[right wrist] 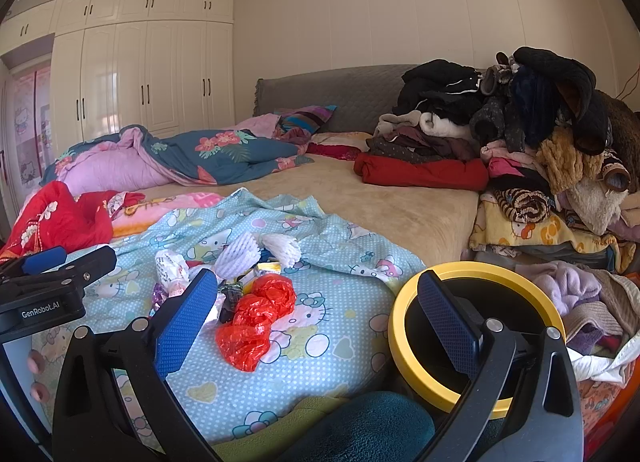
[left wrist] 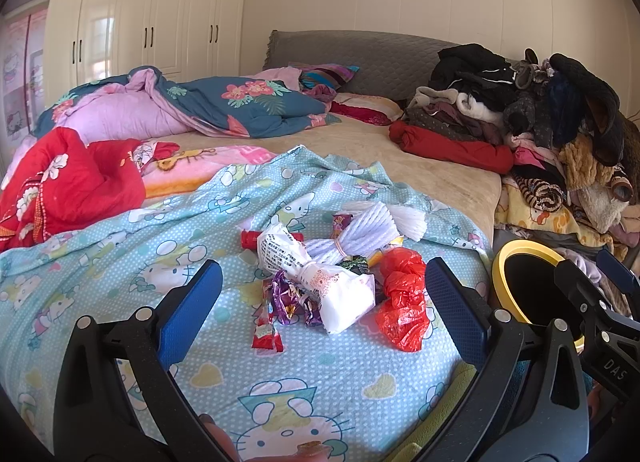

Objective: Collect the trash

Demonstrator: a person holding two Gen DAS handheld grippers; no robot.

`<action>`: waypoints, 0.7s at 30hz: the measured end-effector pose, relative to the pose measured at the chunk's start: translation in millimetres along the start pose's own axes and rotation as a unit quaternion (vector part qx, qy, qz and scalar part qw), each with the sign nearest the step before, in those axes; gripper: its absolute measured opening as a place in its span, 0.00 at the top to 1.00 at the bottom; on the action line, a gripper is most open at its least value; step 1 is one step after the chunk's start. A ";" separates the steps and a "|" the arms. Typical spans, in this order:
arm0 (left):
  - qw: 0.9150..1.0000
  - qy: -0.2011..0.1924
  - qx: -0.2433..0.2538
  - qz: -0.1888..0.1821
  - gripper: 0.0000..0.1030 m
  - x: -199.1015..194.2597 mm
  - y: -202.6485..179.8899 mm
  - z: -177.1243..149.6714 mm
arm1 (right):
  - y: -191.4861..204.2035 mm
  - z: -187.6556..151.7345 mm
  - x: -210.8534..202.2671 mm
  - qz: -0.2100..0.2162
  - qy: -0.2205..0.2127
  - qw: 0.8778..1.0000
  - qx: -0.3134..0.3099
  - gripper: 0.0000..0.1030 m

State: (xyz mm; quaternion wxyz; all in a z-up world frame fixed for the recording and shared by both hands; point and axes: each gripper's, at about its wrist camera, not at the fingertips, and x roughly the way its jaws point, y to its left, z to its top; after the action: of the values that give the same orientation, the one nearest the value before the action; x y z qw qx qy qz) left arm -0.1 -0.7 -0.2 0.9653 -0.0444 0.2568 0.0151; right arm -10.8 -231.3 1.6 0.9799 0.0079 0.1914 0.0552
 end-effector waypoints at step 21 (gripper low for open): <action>1.000 -0.006 -0.023 0.017 0.09 8.9 18.5 8.4 | 12.0 -2.6 13.1 0.014 -0.002 1.000 -0.015 0.06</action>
State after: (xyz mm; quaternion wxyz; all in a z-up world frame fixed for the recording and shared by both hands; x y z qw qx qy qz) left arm 10.8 18.5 1.2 0.9653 -0.0620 0.2509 0.0381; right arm -1.0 -218.0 -5.3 0.9794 -0.0042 0.1887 0.0715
